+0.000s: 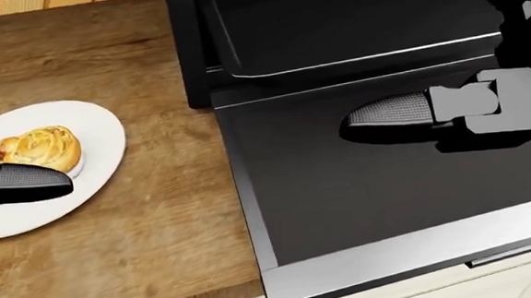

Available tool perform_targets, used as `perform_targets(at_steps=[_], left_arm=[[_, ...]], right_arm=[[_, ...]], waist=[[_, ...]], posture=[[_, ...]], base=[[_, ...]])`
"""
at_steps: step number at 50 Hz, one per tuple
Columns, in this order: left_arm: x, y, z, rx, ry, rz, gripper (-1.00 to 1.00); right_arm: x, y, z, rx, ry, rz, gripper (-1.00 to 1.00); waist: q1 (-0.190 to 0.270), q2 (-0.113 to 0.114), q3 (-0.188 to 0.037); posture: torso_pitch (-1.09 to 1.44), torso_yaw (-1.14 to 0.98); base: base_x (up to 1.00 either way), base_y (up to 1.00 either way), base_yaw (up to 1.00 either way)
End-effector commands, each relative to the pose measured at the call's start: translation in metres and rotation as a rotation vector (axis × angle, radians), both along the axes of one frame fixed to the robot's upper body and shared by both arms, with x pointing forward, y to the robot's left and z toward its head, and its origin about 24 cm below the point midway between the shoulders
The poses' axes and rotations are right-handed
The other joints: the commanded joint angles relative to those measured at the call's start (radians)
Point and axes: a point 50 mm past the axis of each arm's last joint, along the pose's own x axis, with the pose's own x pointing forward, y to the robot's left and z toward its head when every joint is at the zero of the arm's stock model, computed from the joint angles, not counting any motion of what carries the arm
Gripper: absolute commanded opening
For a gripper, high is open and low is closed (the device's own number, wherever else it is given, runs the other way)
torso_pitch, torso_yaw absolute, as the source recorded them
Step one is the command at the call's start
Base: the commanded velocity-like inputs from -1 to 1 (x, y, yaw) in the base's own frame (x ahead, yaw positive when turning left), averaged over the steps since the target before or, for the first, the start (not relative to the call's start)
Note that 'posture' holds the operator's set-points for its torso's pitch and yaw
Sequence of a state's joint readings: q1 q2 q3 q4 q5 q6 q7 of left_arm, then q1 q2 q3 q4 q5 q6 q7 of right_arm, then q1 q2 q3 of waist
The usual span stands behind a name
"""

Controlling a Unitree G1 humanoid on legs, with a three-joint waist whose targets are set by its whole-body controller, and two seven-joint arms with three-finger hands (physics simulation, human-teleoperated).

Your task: Place the scone on the tray of the toaster oven.

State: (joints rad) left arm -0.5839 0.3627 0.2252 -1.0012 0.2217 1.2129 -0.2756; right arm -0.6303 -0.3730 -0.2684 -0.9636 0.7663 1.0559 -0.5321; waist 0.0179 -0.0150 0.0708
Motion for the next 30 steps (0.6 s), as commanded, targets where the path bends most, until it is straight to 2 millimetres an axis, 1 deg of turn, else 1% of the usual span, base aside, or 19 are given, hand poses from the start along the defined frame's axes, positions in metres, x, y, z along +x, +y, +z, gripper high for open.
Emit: perform_targets(at_steps=[1, 2, 3, 4, 5, 6, 7, 8, 9, 11, 12, 13, 14, 15, 18, 24, 27, 28, 30], left_arm=[[-0.004, -0.004, 0.011, 0.025, -0.072, -0.018, 1.00], [-0.004, -0.004, 0.011, 0.025, -0.073, -0.018, 1.00], [-0.004, -0.004, 0.011, 0.025, -0.073, -0.018, 1.00], [-0.003, -0.004, 0.012, 0.026, -0.072, -0.019, 1.00], [-0.003, -0.004, 0.012, 0.026, -0.073, -0.018, 1.00], [-0.003, -0.004, 0.012, 0.027, -0.073, -0.018, 1.00], [-0.003, -0.004, 0.012, 0.028, -0.073, -0.018, 1.00], [-0.003, -0.004, 0.012, 0.027, -0.073, -0.020, 1.00], [-0.004, -0.004, 0.012, 0.028, -0.073, -0.018, 1.00], [-0.005, -0.003, 0.012, 0.028, -0.074, -0.014, 1.00], [-0.006, -0.002, 0.013, 0.030, -0.076, -0.012, 1.00], [-0.006, -0.001, 0.013, 0.031, -0.076, -0.010, 1.00], [-0.007, -0.001, 0.013, 0.031, -0.077, -0.009, 1.00], [-0.007, 0.000, 0.014, 0.033, -0.078, -0.006, 1.00], [-0.008, 0.002, 0.014, 0.034, -0.078, -0.001, 1.00], [-0.008, 0.005, 0.015, 0.028, -0.072, 0.010, 1.00], [-0.006, 0.006, 0.015, 0.026, -0.061, 0.014, 1.00], [-0.005, 0.007, 0.016, 0.023, -0.058, 0.016, 1.00], [-0.002, 0.007, 0.016, 0.018, -0.048, 0.012, 1.00]], right_arm=[[-0.004, -0.005, 0.010, 0.017, -0.064, -0.026, 1.00], [-0.004, -0.004, 0.011, 0.017, -0.066, -0.025, 1.00], [-0.004, -0.004, 0.011, 0.017, -0.067, -0.025, 1.00], [-0.003, -0.004, 0.011, 0.013, -0.065, -0.027, 1.00], [-0.001, -0.004, 0.017, 0.018, -0.066, -0.028, 1.00], [-0.002, -0.004, 0.013, 0.016, -0.066, -0.030, 1.00], [-0.002, -0.004, 0.012, 0.018, -0.067, -0.031, 1.00], [-0.002, -0.005, 0.011, 0.019, -0.065, -0.033, 1.00], [-0.002, -0.005, 0.011, 0.021, -0.069, -0.034, 1.00], [-0.003, -0.005, 0.012, 0.019, -0.071, -0.035, 1.00], [-0.004, -0.006, 0.013, 0.017, -0.074, -0.038, 1.00], [-0.005, -0.007, 0.015, 0.023, -0.082, -0.041, 1.00], [-0.005, -0.008, 0.017, 0.021, -0.086, -0.041, 1.00], [-0.006, -0.009, 0.019, 0.021, -0.093, -0.047, 1.00], [-0.008, -0.012, 0.023, 0.023, -0.105, -0.059, 1.00], [-0.011, -0.018, 0.029, 0.031, -0.124, -0.082, 1.00], [-0.014, -0.020, 0.031, 0.029, -0.130, -0.093, 1.00], [-0.014, -0.021, 0.035, 0.028, -0.132, -0.097, 1.00], [-0.016, -0.023, 0.033, 0.028, -0.133, -0.099, 1.00]], waist=[[-0.006, 0.001, -0.017], [-0.004, -0.022, -0.017], [-0.002, -0.053, -0.023], [-0.010, -0.034, -0.022], [-0.006, -0.041, -0.018], [-0.005, -0.046, -0.019], [-0.010, -0.042, -0.003], [-0.004, -0.044, -0.015], [-0.004, -0.041, -0.021], [-0.008, -0.032, -0.013], [-0.012, -0.020, -0.015], [-0.016, -0.002, -0.017], [-0.021, 0.022, -0.023], [-0.025, 0.006, -0.020], [-0.020, 0.000, -0.031], [-0.011, -0.015, -0.030], [-0.008, -0.018, -0.029], [-0.007, -0.019, -0.029], [-0.005, -0.020, -0.028]], posture=[[0.00, 0.00], [0.00, 0.00], [0.00, 0.00], [0.00, 0.00], [0.00, 0.00], [0.00, 0.00], [0.00, 0.00], [0.00, 0.00], [0.00, 0.00], [0.00, 0.00], [0.00, 0.00], [0.00, 0.00], [0.00, 0.00], [0.00, 0.00], [0.00, 0.00], [0.00, 0.00], [0.00, 0.00], [0.00, 0.00], [0.00, 0.00]], base=[[0.23, 0.00, 0.00], [0.23, 0.00, 0.00], [0.23, 0.00, 0.00], [0.23, 0.00, 0.00], [0.22, 0.00, 0.00], [0.21, 0.00, 0.00], [0.03, 0.00, 0.00], [0.00, 0.00, 0.00], [0.00, 0.00, 0.00], [0.00, 0.00, 0.00], [0.00, 0.00, 0.00], [0.00, 0.00, 0.00], [0.00, 0.00, 0.00], [0.00, 0.00, 0.00], [0.00, 0.00, 0.00], [0.00, 0.00, 0.00], [0.00, 0.00, 0.00], [0.00, 0.00, 0.00], [0.00, 0.00, 0.00]])
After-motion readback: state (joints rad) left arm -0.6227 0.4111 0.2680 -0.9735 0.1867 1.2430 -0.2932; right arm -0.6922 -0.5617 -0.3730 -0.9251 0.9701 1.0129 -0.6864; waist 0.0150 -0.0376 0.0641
